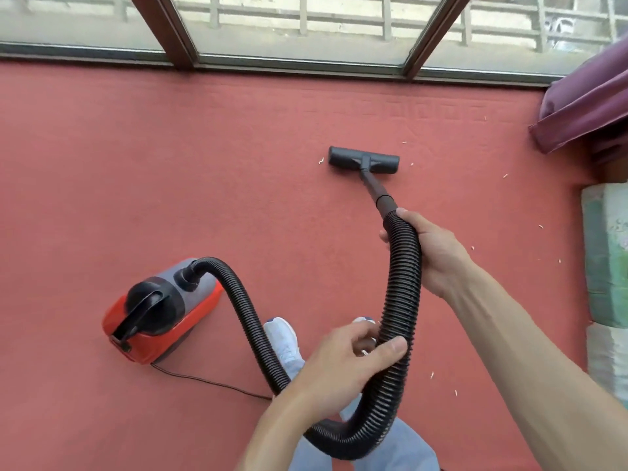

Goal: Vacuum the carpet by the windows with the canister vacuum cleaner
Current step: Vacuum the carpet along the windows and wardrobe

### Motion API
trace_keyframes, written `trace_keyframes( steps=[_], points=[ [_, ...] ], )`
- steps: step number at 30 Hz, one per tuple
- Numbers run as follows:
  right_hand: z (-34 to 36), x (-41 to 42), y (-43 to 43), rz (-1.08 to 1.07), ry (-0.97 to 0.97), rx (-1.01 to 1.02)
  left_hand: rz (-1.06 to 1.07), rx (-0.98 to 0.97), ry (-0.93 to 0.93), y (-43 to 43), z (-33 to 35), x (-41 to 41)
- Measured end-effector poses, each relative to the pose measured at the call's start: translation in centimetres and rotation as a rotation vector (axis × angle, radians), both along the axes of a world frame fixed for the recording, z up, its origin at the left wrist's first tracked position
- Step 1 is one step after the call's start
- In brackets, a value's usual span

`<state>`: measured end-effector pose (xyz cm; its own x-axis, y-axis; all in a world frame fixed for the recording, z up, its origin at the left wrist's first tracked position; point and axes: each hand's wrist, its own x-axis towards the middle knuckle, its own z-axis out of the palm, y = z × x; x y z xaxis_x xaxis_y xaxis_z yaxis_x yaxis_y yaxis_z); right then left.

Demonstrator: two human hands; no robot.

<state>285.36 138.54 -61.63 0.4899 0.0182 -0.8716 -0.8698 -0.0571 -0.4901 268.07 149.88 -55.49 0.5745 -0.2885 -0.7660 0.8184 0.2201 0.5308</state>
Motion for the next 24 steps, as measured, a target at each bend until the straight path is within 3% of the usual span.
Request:
trace_keyframes(
  steps=[5, 9, 15, 18, 24],
  points=[
    [2.9, -1.7, -0.2, 0.111, 0.053, 0.024, -0.123, -0.115, -0.011, 1.9, 1.5, -0.9],
    [1.0, -2.1, 2.9, 0.102, 0.119, 0.008, -0.046, -0.096, 0.025, 3.6, 1.6, -1.0],
    [-2.9, -1.8, 7.5, 0.144, 0.093, -0.035, 0.177, 0.199, 0.087, 4.5, 0.2, -1.2],
    [-2.5, -1.6, 7.8, 0.129, 0.114, -0.007, 0.247, 0.233, 0.078, 4.9, 1.0, -1.5],
    [2.7, -3.2, 4.3, 0.068, 0.195, 0.039, 0.067, 0.093, 0.004, 6.7, 6.9, -2.1]
  ],
)
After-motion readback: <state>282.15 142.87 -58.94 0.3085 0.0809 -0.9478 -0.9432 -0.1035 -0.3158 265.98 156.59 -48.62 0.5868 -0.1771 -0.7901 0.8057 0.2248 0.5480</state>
